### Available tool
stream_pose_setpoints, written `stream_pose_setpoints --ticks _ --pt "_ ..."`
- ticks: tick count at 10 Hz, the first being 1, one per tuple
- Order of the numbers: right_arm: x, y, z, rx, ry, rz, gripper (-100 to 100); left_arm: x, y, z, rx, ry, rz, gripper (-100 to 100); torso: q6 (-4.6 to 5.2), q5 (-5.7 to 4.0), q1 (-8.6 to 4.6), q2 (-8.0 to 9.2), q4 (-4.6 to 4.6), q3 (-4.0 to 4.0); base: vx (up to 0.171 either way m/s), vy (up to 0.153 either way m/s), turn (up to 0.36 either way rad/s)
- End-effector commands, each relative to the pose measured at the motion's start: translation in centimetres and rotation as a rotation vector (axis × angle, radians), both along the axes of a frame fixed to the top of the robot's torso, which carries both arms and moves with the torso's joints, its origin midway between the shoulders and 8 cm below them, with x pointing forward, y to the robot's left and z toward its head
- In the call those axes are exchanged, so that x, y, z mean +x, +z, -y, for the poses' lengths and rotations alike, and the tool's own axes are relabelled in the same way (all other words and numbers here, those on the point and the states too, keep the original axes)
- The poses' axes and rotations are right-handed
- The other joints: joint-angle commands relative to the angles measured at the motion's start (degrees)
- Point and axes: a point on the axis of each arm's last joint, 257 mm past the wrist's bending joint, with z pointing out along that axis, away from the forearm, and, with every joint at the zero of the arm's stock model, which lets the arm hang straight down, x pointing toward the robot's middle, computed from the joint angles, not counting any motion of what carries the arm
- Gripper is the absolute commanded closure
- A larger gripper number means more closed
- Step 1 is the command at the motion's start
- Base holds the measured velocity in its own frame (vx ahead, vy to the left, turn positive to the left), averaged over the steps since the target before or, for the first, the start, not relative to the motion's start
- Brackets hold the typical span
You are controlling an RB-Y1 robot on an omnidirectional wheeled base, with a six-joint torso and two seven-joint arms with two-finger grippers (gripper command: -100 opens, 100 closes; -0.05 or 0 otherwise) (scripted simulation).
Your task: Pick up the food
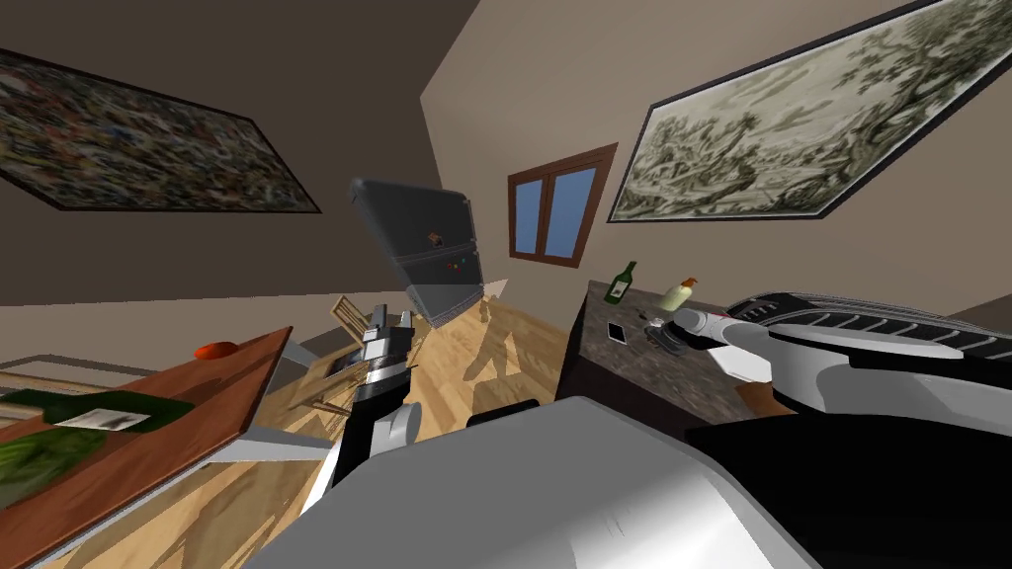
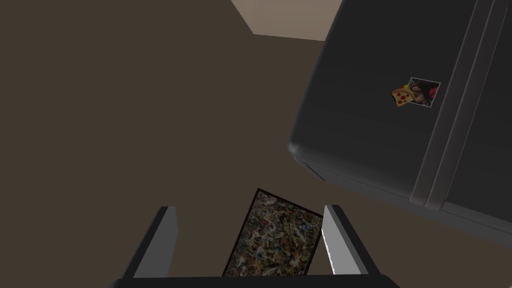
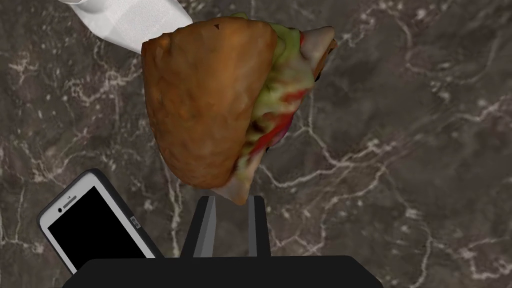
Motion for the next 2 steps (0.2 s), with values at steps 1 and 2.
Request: stream_pose_setpoints --ticks 1,2 --pt "0.0 0.0 0.0 0.0 0.0 0.0 100 0.0 0.0 0.0 0.0 0.0 0.0 0 0.0 0.0 0.0 0.0 0.0 0.0 0.022 0.02 -0.004" --pt "0.03 0.01 -0.02 0.0 0.005 -0.002 0 0.0 0.0 0.0 0.0 0.0 0.0 0 0.0 -0.01 -0.09 0.08 0.01 0.04 0.0 0.0 0.0"
